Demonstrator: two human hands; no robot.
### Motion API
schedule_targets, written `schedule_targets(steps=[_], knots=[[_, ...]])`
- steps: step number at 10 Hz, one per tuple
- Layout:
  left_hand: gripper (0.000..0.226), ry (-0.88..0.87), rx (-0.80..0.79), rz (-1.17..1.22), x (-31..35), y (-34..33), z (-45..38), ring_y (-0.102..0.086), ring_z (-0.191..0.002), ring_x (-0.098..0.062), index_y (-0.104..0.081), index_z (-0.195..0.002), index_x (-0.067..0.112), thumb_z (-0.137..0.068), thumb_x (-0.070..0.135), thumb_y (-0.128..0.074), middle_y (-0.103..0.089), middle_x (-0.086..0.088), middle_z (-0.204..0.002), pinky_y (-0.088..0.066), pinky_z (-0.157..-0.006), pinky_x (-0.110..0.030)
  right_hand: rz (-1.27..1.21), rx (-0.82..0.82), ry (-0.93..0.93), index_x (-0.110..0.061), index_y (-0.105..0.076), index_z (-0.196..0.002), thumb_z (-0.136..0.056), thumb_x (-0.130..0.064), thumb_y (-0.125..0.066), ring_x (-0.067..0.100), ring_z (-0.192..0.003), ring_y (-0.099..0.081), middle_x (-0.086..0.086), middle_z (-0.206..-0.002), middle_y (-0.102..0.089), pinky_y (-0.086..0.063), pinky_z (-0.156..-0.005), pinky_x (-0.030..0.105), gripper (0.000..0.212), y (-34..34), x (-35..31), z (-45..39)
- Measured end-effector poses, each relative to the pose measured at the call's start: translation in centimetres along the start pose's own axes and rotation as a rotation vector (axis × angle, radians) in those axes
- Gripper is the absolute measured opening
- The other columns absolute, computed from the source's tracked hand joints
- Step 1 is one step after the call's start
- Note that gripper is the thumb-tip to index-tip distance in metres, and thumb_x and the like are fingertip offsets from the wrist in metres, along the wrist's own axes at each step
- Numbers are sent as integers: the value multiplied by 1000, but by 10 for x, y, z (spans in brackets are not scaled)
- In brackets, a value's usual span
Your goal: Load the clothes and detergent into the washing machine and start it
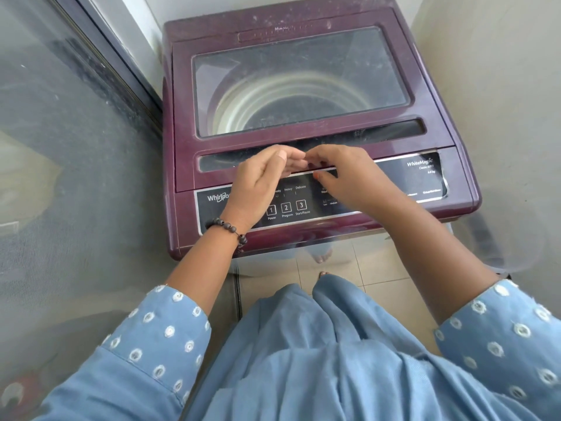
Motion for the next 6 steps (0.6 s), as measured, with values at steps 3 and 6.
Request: schedule_targets(steps=[3, 6], knots=[[17, -161, 180, -135, 41, 17, 8, -70, -83, -11, -70, -96, 12, -99, 17, -54, -73, 4, -84, -57, -82, -39, -116, 178, 53, -10, -72, -99, -94, -8, -56, 16, -55, -69, 2, -73, -71, -53, -68, 26, 17, 24, -32, 0], [45, -462, 429, -420, 118, 30, 11, -51, -46, -16, -65, -68, 6, -96, 39, -51, -56, 4, -51, -43, -48, -35, 72, 513, 100, -10, -59, -74, -96, -38, -51, 27, -60, -48, -2, -56, -46, -31, -53, 31, 36, 77, -77, 10]])
Point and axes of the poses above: each hand's wrist, its own z-axis away from the middle knuckle, its own y-axis out of the back of the hand, x = y × z, the point moved 6 cm from there along -z, towards the middle knuckle
